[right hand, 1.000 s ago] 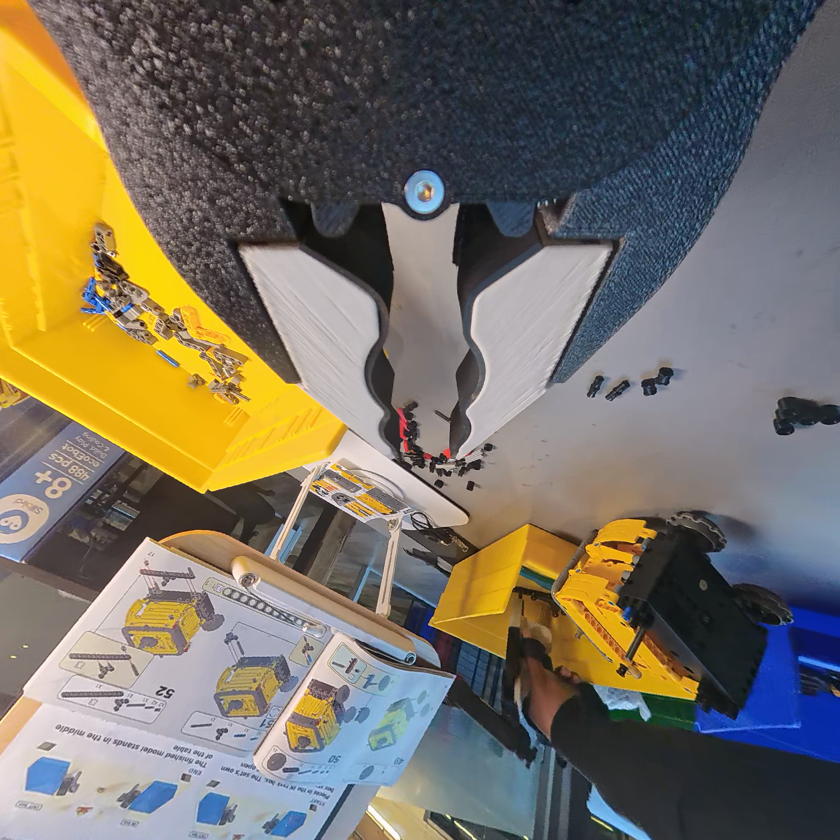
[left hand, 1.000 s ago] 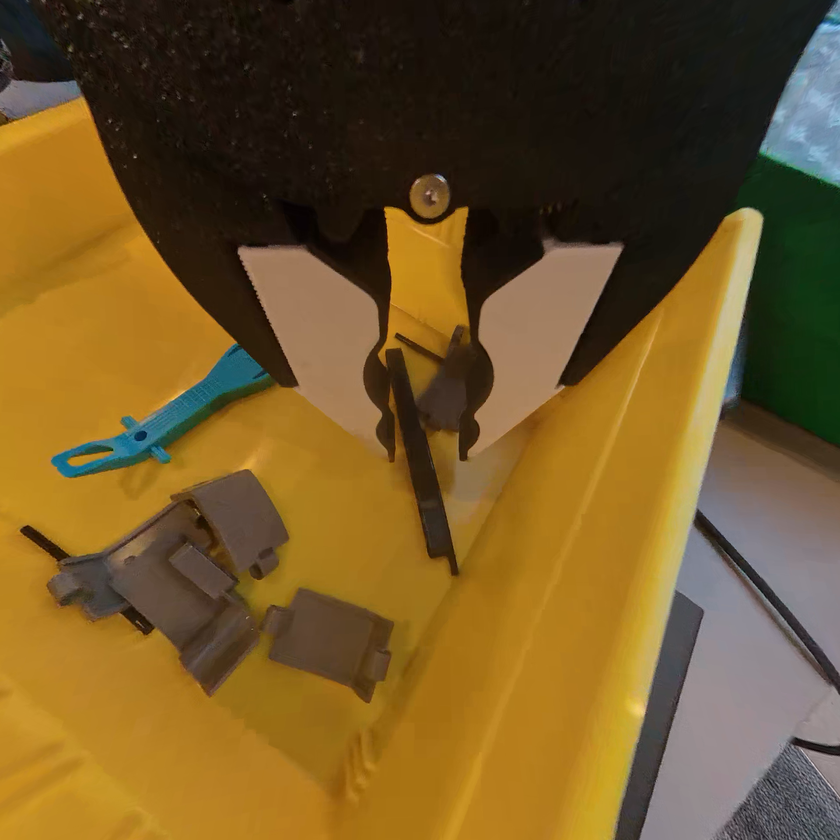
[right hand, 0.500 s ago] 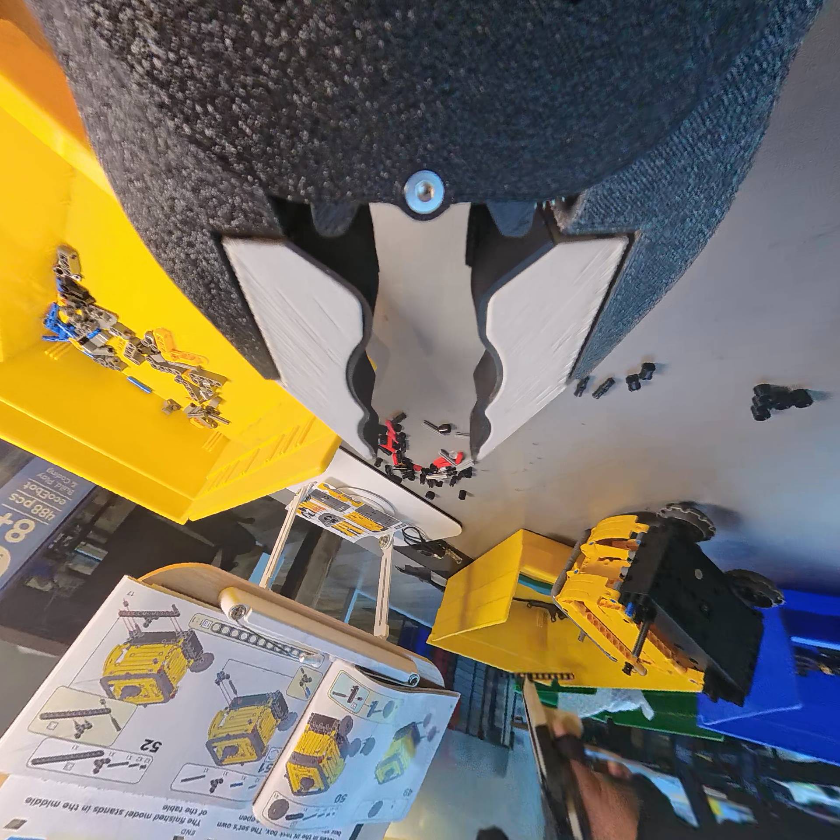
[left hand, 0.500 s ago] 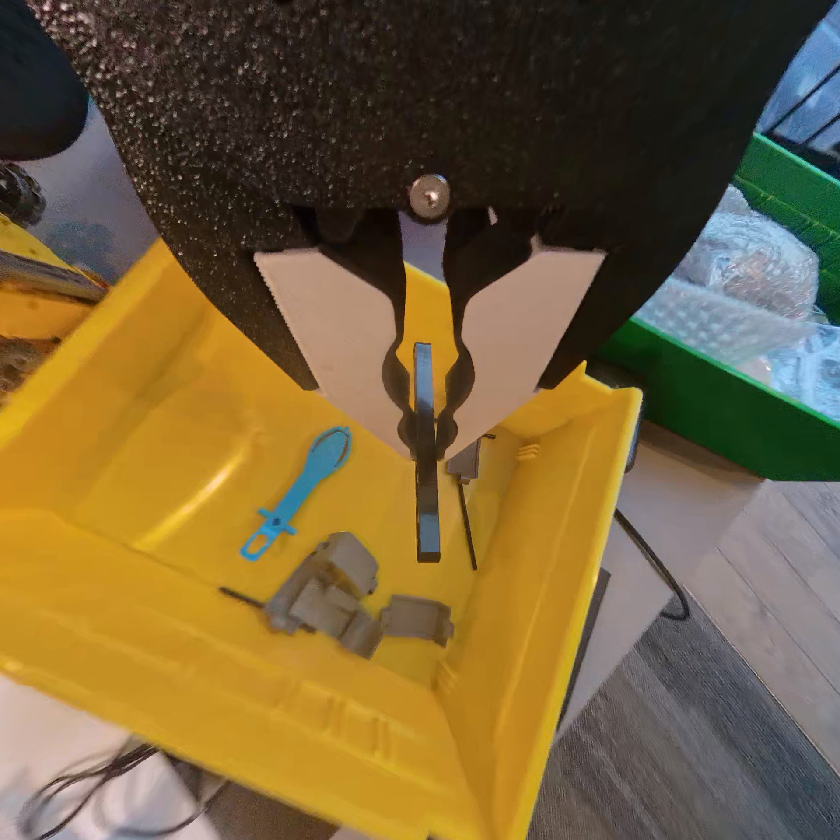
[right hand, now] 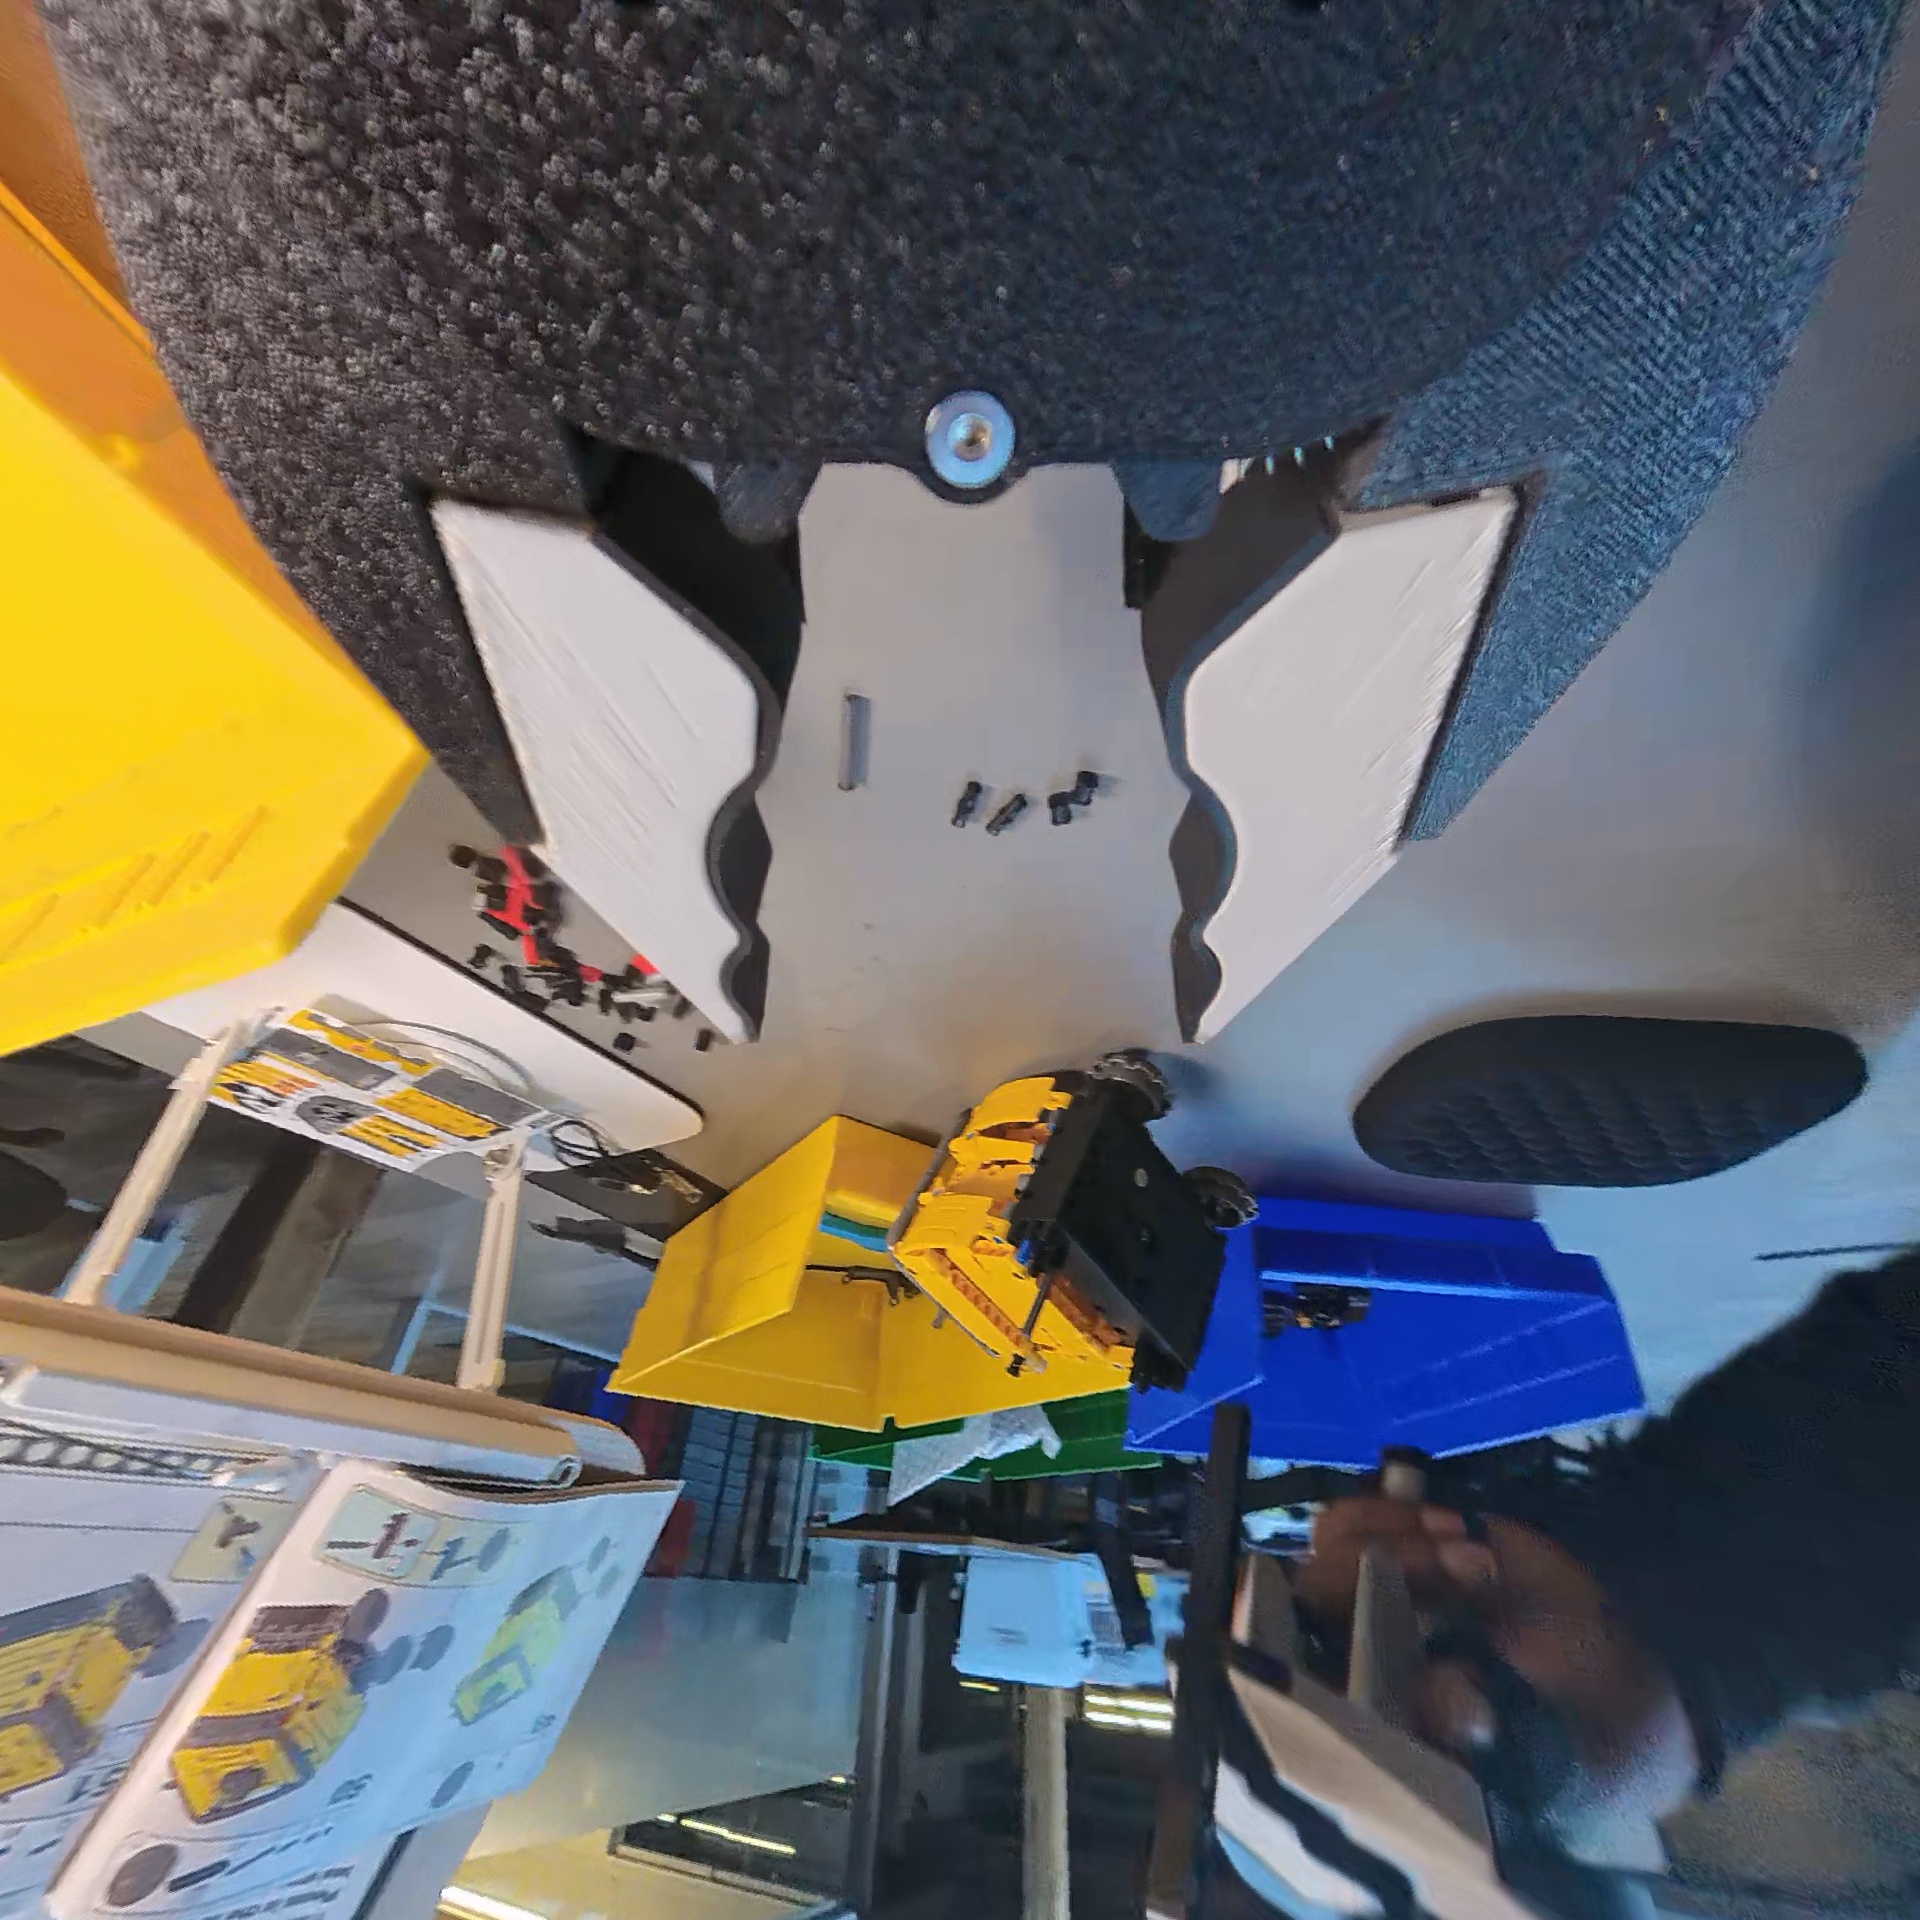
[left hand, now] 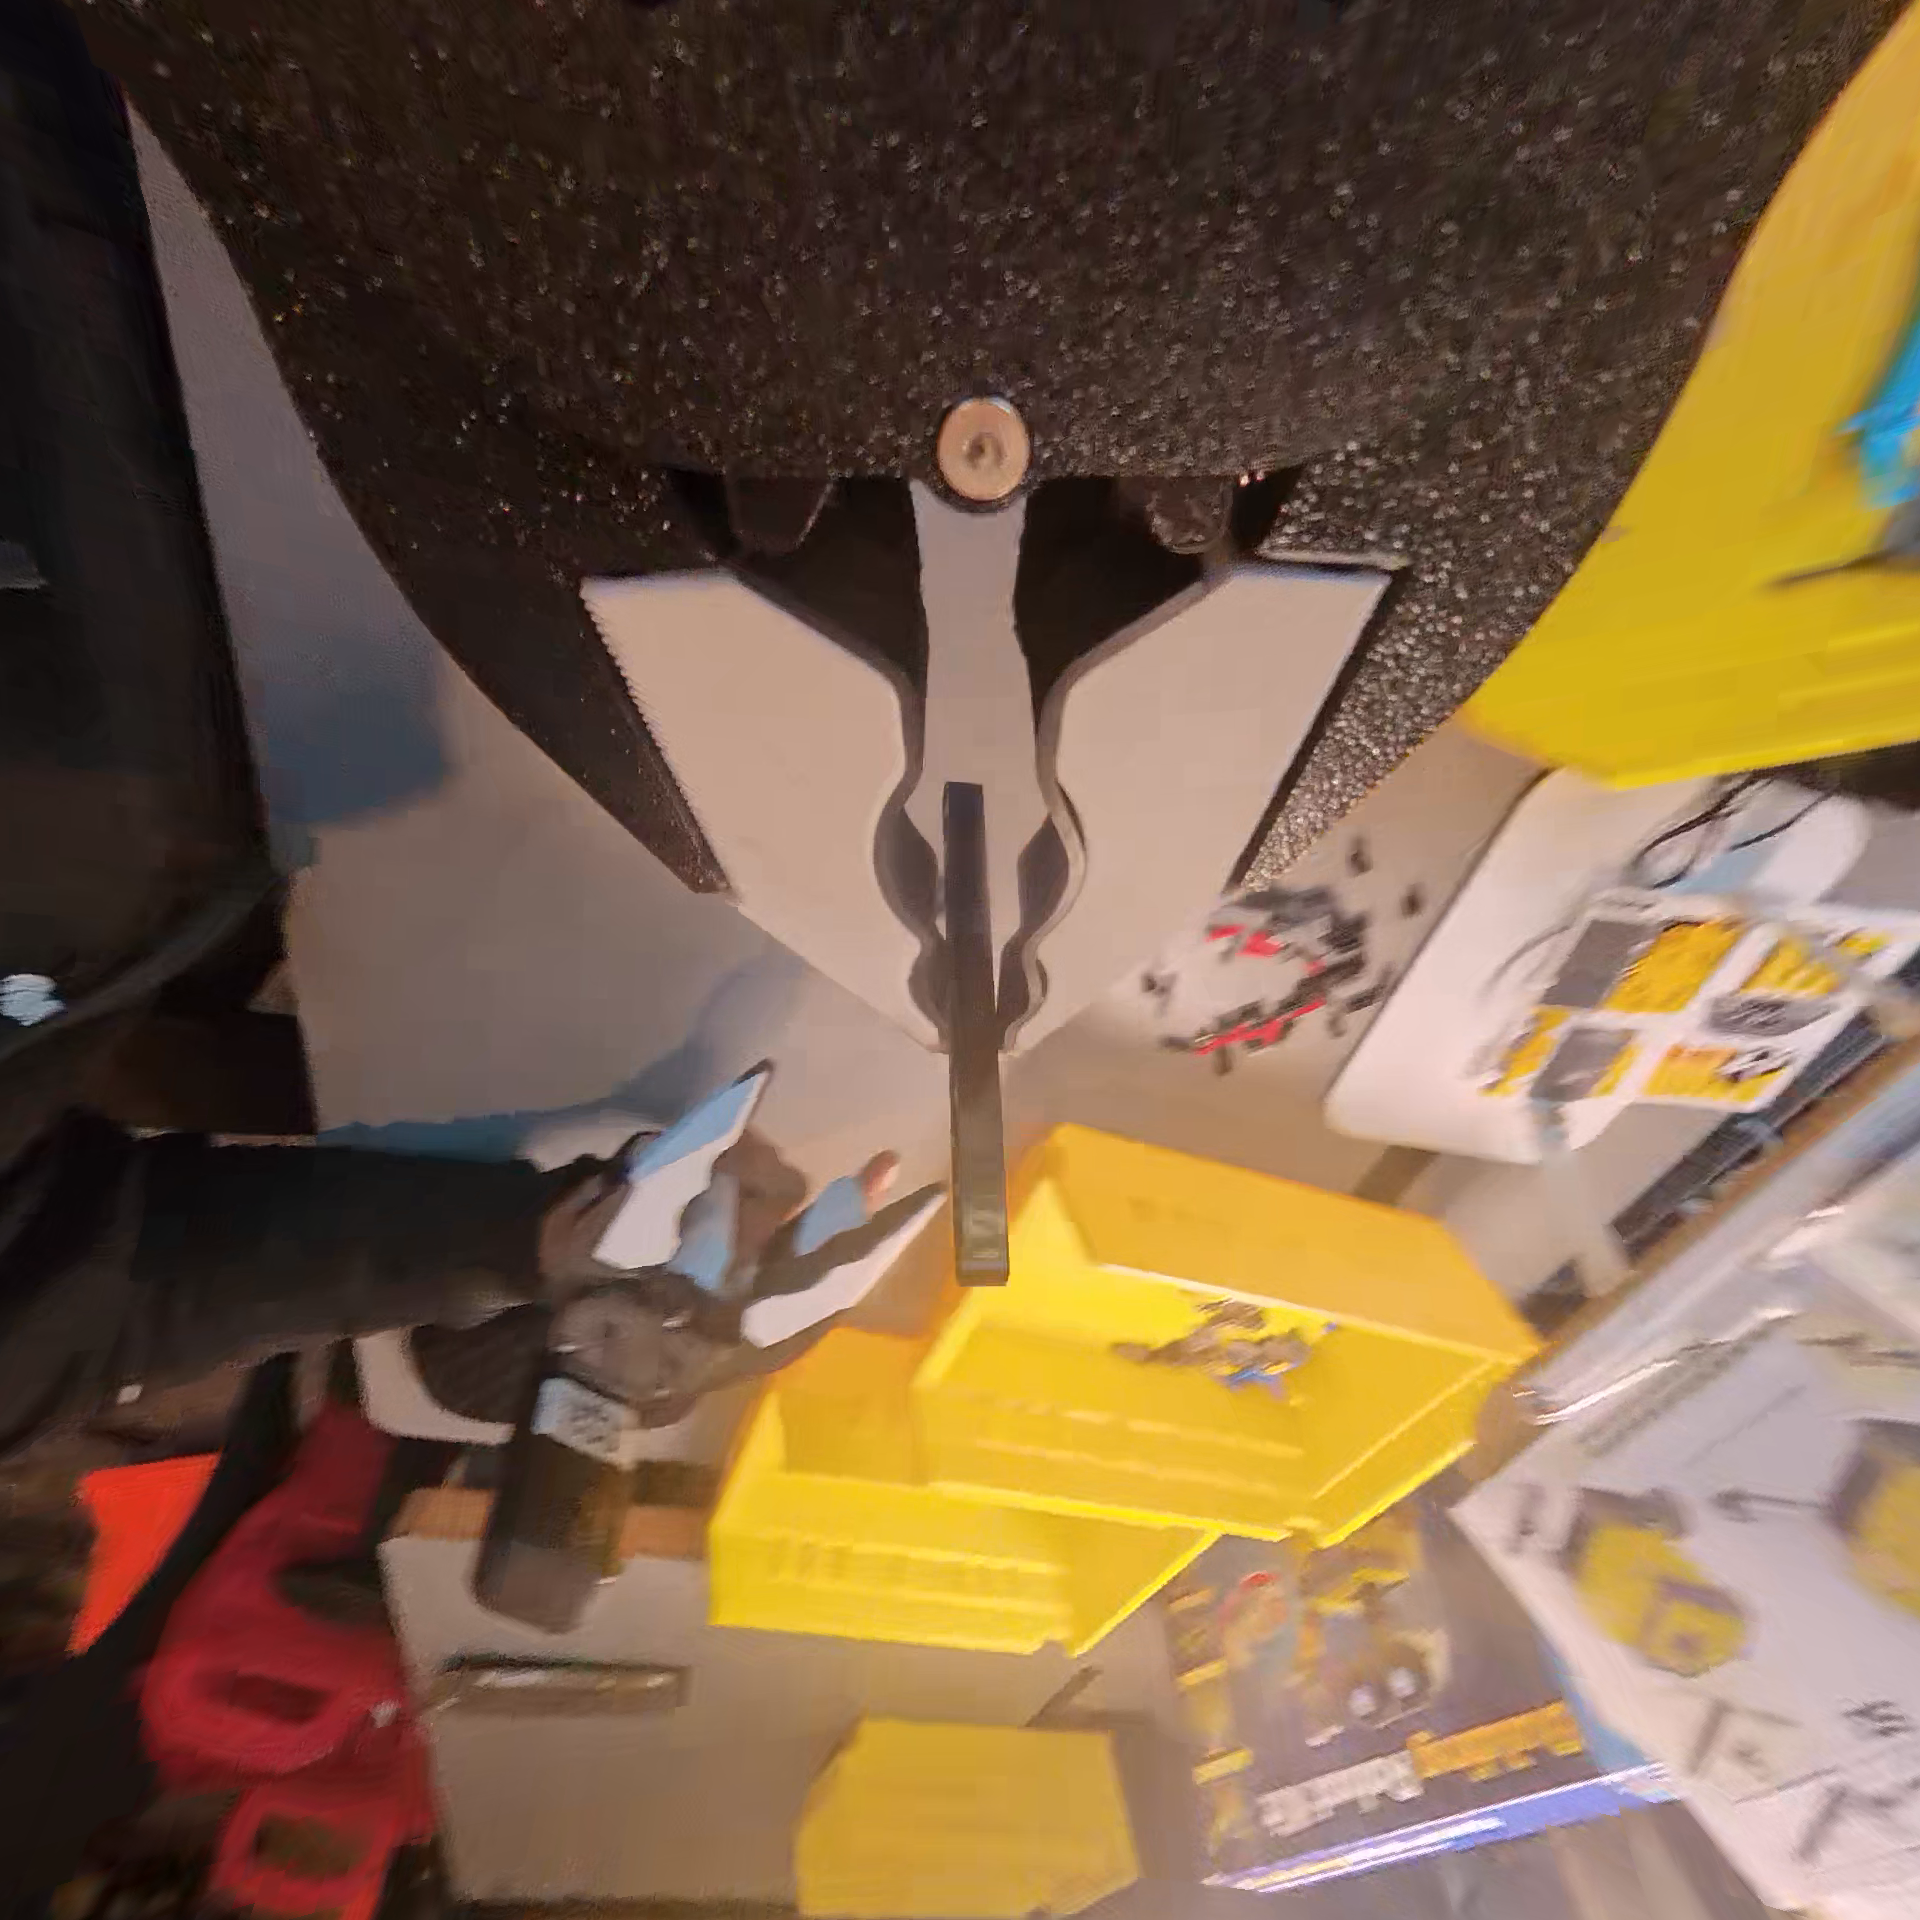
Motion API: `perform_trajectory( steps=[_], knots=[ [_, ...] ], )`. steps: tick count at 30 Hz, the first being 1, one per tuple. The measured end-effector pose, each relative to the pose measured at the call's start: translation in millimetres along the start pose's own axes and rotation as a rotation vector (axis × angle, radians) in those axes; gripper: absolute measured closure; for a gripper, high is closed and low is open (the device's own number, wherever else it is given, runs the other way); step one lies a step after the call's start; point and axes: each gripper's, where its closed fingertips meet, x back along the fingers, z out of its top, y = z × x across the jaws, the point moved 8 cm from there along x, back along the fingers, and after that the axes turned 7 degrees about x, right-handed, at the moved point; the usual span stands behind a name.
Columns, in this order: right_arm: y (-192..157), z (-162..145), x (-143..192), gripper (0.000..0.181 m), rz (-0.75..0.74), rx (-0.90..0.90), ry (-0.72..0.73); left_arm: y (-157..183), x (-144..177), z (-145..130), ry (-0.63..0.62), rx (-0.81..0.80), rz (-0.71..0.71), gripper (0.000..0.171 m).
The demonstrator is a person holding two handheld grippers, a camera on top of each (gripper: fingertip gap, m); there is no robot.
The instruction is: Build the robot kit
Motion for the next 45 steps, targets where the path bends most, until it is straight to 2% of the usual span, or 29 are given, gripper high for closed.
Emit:
perform_trajectory(
  steps=[3, 7, 12, 15, 18, 20, 23, 24, 28, 36, 38, 40, 42, 45],
  knots=[
    [-11, 2, -2, 0.111, 0.137, -0.046, 0.048, 30, -42, -30, 0.04, 0.035, -0.145, 0.166],
    [-20, 1, 1, 0.131, 0.305, -0.097, 0.104, 42, -84, -63, 0.047, 0.119, -0.329, 0.166],
    [-31, 1, 2, 0.133, 0.489, -0.158, 0.113, 55, -97, -84, -0.03, 0.23, -0.585, 0.166],
    [-47, 1, 2, 0.135, 0.578, -0.085, 0.079, 63, -100, -101, -0.148, 0.287, -0.675, 0.166],
    [-66, -4, 3, 0.14, 0.665, 0.034, -0.014, 65, -102, -116, -0.272, 0.345, -0.692, 0.166],
    [-78, -10, 1, 0.143, 0.677, 0.136, -0.09, 66, -103, -121, -0.312, 0.366, -0.699, 0.166],
    [-87, -17, -2, 0.161, 0.676, 0.227, -0.152, 68, -105, -126, -0.36, 0.375, -0.706, 0.166],
    [-88, -18, -2, 0.167, 0.675, 0.244, -0.158, 69, -106, -127, -0.369, 0.379, -0.709, 0.166],
    [-88, -19, 1, 0.171, 0.69, 0.263, -0.173, 68, -106, -128, -0.369, 0.399, -0.706, 0.166],
    [-87, -24, 1, 0.173, 0.675, 0.298, -0.231, 65, -107, -131, -0.365, 0.409, -0.677, 0.166],
    [-78, -28, 1, 0.174, 0.654, 0.241, -0.285, 59, -105, -127, -0.322, 0.378, -0.636, 0.162],
    [-64, -37, 1, 0.174, 0.602, 0.16, -0.392, 54, -102, -123, -0.292, 0.303, -0.57, 0.151],
    [-56, -44, 2, 0.174, 0.583, 0.099, -0.467, 51, -101, -123, -0.301, 0.188, -0.47, 0.147],
    [-56, -44, 2, 0.174, 0.575, 0.087, -0.503, 50, -105, -130, -0.363, 0.033, -0.332, 0.145]
  ],
)
